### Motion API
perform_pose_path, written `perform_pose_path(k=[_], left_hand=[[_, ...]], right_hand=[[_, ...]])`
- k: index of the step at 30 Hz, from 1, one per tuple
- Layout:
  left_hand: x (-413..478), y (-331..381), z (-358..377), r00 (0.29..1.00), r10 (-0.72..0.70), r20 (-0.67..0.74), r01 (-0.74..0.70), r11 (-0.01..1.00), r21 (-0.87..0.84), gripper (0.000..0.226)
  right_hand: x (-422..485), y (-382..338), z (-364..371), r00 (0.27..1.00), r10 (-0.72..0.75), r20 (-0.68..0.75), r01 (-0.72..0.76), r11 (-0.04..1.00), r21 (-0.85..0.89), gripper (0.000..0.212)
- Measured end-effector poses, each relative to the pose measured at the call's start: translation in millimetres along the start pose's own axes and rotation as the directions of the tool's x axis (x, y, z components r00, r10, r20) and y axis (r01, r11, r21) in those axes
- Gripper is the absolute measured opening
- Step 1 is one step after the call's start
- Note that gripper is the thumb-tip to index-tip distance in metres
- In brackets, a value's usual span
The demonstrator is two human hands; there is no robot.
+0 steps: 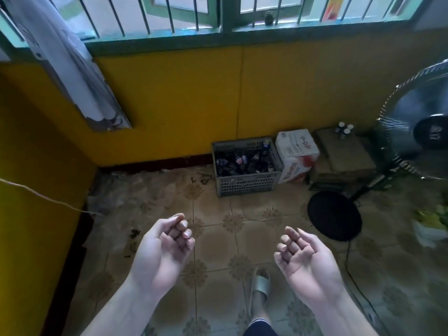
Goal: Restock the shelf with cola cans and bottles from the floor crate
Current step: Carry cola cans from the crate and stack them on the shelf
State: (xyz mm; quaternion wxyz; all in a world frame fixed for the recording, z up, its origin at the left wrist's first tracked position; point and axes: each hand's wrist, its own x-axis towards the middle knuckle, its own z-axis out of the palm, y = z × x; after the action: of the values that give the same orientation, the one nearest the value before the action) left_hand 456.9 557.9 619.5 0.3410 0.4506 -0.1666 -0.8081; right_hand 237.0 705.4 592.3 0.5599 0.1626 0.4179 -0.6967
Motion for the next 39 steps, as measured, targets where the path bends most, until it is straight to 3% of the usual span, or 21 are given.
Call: perform_pose_path(k=[5,11,15,18,23,31,39], left_hand=[[58,-3,95,1.0,-0.002,-0.022,0.003,1.0,0.01,0.012],[115,2,197,0.997,0.031,0.066,-0.032,0.999,0.013,0.015],[145,7,225,0.997,0.021,0.077,-0.019,0.999,-0.029,0.014],[179,14,223,1.0,-0.013,0.011,0.013,0.997,-0.07,0.012],[253,41,230,0.999,-0.037,-0.018,0.034,0.993,-0.11,0.011],[399,84,287,0.974,-0.226,-0.002,0.226,0.974,0.018,0.012],[507,125,379,0.923,-0.344,0.17,0.311,0.931,0.19,0.011]], right_hand=[[67,-77,23,0.997,0.08,0.002,-0.08,0.995,-0.054,0.018],[133,-166,65,0.996,0.088,0.021,-0.082,0.976,-0.199,0.017],[163,-206,97,0.997,0.049,0.06,-0.035,0.975,-0.218,0.016],[185,-219,109,0.995,0.075,0.072,-0.058,0.976,-0.211,0.016],[233,-235,114,0.991,0.099,-0.09,-0.113,0.979,-0.171,0.016],[294,-283,175,0.976,-0.047,-0.214,0.023,0.993,-0.112,0.02],[346,-293,241,0.945,-0.076,-0.318,0.047,0.994,-0.096,0.017]])
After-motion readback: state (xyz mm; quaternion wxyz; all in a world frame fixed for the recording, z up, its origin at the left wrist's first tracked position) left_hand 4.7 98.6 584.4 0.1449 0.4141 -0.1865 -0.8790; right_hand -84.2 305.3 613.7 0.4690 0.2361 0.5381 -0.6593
